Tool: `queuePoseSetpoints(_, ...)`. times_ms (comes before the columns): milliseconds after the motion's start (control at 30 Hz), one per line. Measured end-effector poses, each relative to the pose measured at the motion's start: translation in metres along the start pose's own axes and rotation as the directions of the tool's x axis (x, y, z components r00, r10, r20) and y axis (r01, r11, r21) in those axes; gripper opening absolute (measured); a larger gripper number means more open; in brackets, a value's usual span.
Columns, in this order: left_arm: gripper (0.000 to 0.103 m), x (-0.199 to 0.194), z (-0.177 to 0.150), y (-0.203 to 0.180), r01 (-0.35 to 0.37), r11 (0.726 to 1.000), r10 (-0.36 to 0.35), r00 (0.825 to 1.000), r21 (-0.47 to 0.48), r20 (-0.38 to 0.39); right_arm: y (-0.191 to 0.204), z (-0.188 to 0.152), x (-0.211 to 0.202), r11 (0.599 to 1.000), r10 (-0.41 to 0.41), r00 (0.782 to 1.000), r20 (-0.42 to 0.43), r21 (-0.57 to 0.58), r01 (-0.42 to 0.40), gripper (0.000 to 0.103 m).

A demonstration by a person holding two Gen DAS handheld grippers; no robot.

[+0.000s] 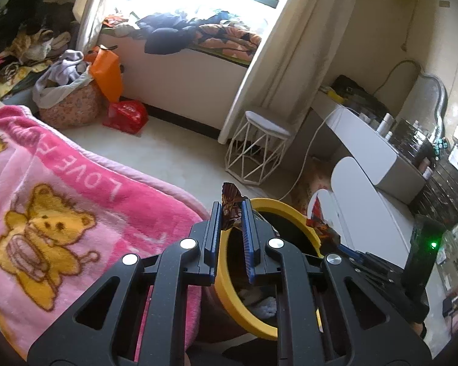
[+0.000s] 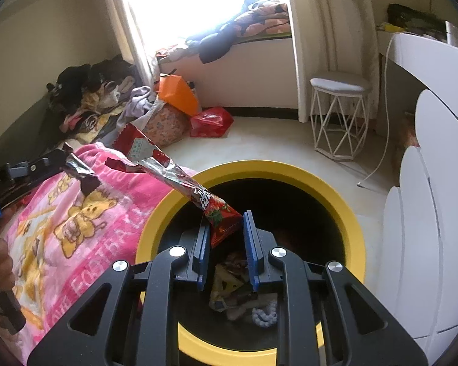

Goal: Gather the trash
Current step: 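Carry the chocolate wrapper and red candy stick over the bin opening with both tools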

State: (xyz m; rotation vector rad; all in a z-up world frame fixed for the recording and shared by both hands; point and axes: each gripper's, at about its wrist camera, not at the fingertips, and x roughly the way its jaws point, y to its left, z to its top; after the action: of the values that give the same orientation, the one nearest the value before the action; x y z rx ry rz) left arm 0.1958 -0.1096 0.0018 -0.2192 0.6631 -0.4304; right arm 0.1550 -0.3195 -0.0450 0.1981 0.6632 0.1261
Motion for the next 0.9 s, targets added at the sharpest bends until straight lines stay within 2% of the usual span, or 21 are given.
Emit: queuePoseSetpoints(900, 0.009, 0.018, -0.018, -0.043, 0.054, 0.995, -0.05, 0.998, 0.082, -0.047, -0.051, -0.012, -0.008, 0.984, -0.109, 0.994, 0.012, 0.142, 0.107, 0.02)
